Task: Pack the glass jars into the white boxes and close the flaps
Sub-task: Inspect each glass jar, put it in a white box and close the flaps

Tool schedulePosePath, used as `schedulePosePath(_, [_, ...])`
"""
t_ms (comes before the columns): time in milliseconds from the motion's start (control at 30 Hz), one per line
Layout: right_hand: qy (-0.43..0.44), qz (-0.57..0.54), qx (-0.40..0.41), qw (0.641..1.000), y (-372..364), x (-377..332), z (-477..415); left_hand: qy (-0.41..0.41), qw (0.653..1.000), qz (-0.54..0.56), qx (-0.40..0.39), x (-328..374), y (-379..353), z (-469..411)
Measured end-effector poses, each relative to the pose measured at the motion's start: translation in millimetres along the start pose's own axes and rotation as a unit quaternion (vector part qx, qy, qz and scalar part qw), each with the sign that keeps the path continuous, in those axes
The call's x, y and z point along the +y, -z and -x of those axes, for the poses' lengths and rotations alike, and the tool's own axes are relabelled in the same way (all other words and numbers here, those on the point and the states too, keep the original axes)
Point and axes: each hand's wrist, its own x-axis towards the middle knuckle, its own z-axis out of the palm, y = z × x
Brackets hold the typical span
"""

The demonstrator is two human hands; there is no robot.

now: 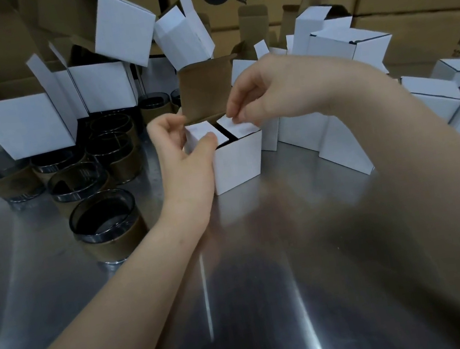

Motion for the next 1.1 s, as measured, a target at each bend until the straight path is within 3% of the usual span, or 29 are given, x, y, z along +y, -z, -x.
schedulePosePath(167, [0.010,0.053,0.016,0.998,-3,-6,2,0.009,1.000,0.019,-0.012,4,2,-4])
schedulePosePath(333, [-0.027,-0.150,0.025,0.988,2,-1,2,0.003,1.000,0.008,-0.016,8,3,-2])
schedulePosePath(400, [-0.035,-0.176,0.019,0.984,5,2,2,0.000,1.000,-0.002,-0.005,9,3,-1])
schedulePosePath(600, [0.025,-0.147,0.021,0.989,4,8,2,0.005,1.000,-0.014,0.018,4,4,0])
schedulePosePath(867, [0.084,-0.069,0.048,0.993,-2,13,-3,0.012,0.999,0.008,-0.051,4,8,4])
schedulePosePath(1100, [0.115,-0.015,0.087,0.989,-10,20,-7,-0.022,0.998,-0.017,-0.057,2,10,2])
